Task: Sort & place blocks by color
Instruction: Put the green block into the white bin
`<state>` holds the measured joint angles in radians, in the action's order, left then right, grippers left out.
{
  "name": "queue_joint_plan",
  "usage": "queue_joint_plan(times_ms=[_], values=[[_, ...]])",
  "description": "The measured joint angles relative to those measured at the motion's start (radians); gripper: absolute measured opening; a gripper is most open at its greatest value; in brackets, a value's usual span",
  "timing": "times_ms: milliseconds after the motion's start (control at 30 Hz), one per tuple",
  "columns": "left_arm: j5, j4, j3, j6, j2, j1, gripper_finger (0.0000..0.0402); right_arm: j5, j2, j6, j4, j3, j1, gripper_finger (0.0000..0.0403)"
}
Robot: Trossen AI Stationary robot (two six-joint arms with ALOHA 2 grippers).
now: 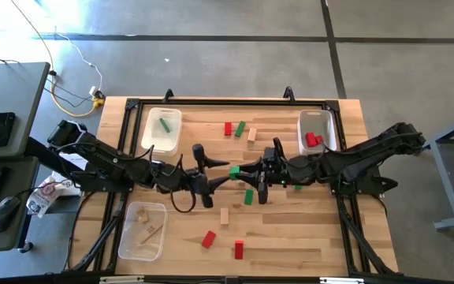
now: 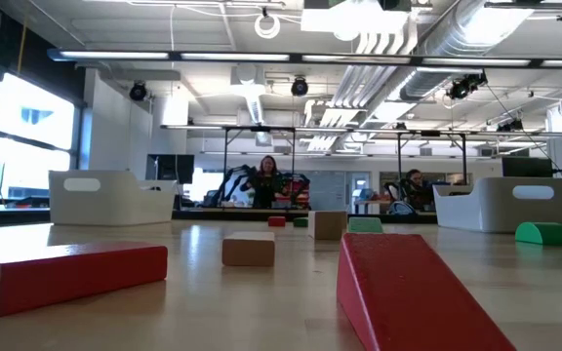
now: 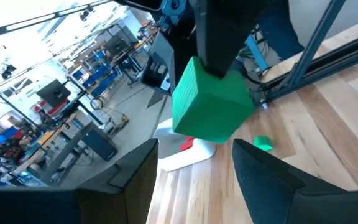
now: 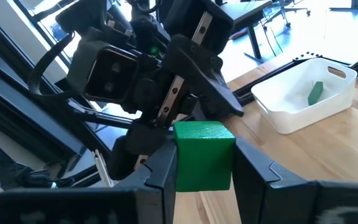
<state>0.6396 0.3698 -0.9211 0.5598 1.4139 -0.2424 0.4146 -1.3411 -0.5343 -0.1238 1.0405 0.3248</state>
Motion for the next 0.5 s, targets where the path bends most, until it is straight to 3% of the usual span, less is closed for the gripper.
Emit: queue_joint_plan(times_ms=[500], values=[[-0.056, 0.094, -0.001, 0.036, 0.0, 0.0, 0.0195, -0.004, 0.0, -0.007, -0.016, 0.0, -0.029, 0.0092]])
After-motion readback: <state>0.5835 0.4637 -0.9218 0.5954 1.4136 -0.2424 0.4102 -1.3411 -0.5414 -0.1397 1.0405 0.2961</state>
